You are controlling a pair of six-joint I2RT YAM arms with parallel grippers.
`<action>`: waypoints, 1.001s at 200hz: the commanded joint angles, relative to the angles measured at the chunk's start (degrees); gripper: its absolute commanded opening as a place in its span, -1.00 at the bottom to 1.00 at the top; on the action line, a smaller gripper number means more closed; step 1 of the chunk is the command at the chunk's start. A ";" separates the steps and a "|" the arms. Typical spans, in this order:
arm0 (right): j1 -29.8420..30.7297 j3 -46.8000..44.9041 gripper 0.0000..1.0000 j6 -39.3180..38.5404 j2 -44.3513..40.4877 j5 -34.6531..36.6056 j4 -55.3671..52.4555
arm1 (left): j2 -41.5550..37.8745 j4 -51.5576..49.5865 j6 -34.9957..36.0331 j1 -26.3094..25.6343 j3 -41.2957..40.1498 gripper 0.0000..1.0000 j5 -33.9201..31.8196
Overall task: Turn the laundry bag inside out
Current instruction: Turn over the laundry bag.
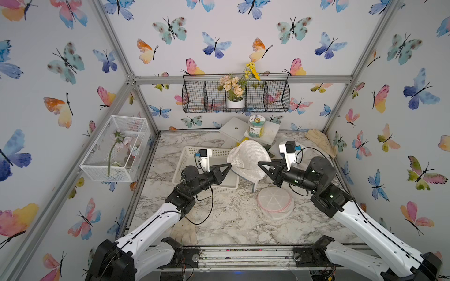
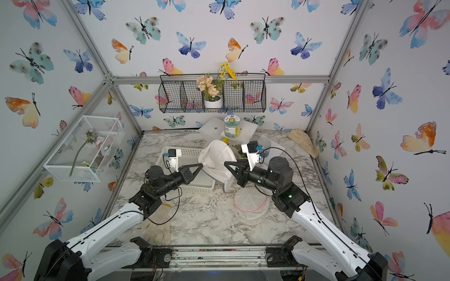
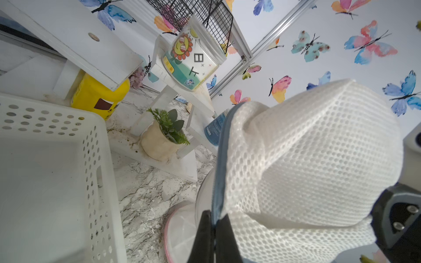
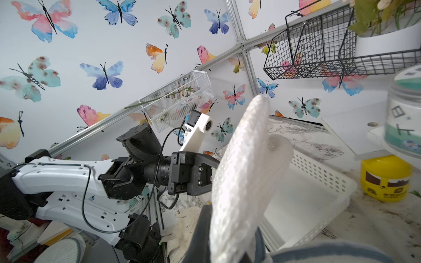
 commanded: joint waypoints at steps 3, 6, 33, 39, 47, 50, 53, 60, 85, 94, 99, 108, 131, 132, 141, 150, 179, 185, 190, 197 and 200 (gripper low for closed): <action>-0.32 2.69 -0.95 7.14 1.87 -1.80 15.96 | 1.88 3.73 6.58 -2.79 -1.03 -1.00 0.01; -0.32 2.61 -0.95 8.11 2.47 -2.57 17.36 | 2.10 4.93 6.37 -3.06 -1.10 -1.00 0.41; -0.23 0.23 -0.96 17.15 7.00 -5.38 31.16 | 3.83 16.00 3.08 -3.67 -2.57 -1.00 2.60; -0.23 0.26 -0.96 17.04 7.56 -4.59 31.52 | 3.76 18.43 2.27 -3.67 -3.21 -1.00 2.35; -0.23 0.47 -0.96 15.91 7.97 -3.05 30.75 | 3.45 21.74 1.04 -3.67 -4.22 -1.00 1.64; -0.23 0.56 -0.96 15.32 7.90 -2.10 30.15 | 3.23 22.76 0.61 -3.67 -4.58 -1.00 1.31; -0.23 0.52 -0.96 14.66 7.79 -1.00 29.41 | 3.02 23.78 0.20 -3.67 -5.00 -1.00 0.84; -0.23 0.25 -0.96 13.41 7.49 2.08 27.70 | 2.44 26.45 -0.55 -3.67 -6.16 -1.00 -0.30; -0.23 -1.54 -0.96 10.25 5.74 15.07 21.86 | -0.57 34.74 -1.88 -3.67 -10.92 -1.00 -4.79; -0.23 -1.09 -0.96 9.91 5.48 18.61 18.50 | -2.28 34.83 -1.14 -3.67 -12.27 -1.00 -7.23; -0.23 -0.69 -0.96 9.86 5.35 20.05 17.01 | -3.37 33.86 -0.43 -3.67 -12.71 -1.00 -8.49; -0.23 -0.04 -0.96 10.30 5.30 21.11 15.00 | -5.03 30.92 1.47 -3.67 -12.93 -1.00 -10.10; -0.22 2.23 -0.96 13.10 6.33 21.84 11.69 | -7.23 21.58 9.53 -4.13 -10.74 -1.00 -10.27; -0.23 2.45 -0.96 13.28 6.38 22.05 11.24 | -7.27 21.27 10.02 -4.25 -10.60 -1.00 -10.20; -0.23 4.08 -0.96 14.53 6.57 24.00 7.60 | -7.93 17.81 14.77 -5.60 -9.51 -1.00 -11.10; -0.23 4.77 -0.96 16.02 6.57 25.57 6.51 | -8.56 15.90 18.17 -7.27 -9.15 -1.00 -12.44; -0.19 4.27 -0.96 23.38 6.80 26.01 13.81 | -8.06 17.34 20.78 -9.68 -10.29 -1.00 -11.91; -0.23 4.64 -0.96 25.06 7.28 25.06 15.42 | -7.66 18.24 20.39 -9.86 -10.77 -1.00 -11.90; -0.23 4.94 -0.96 26.46 7.67 23.90 16.69 | -7.43 19.36 20.23 -9.95 -11.32 -1.00 -11.90; -0.23 5.50 -0.96 28.61 8.29 22.03 18.40 | -7.17 21.35 19.78 -10.08 -12.23 -1.00 -12.10; -0.23 5.69 -0.96 29.39 8.52 21.39 19.10 | -7.06 22.26 19.57 -10.09 -12.60 -1.00 -12.26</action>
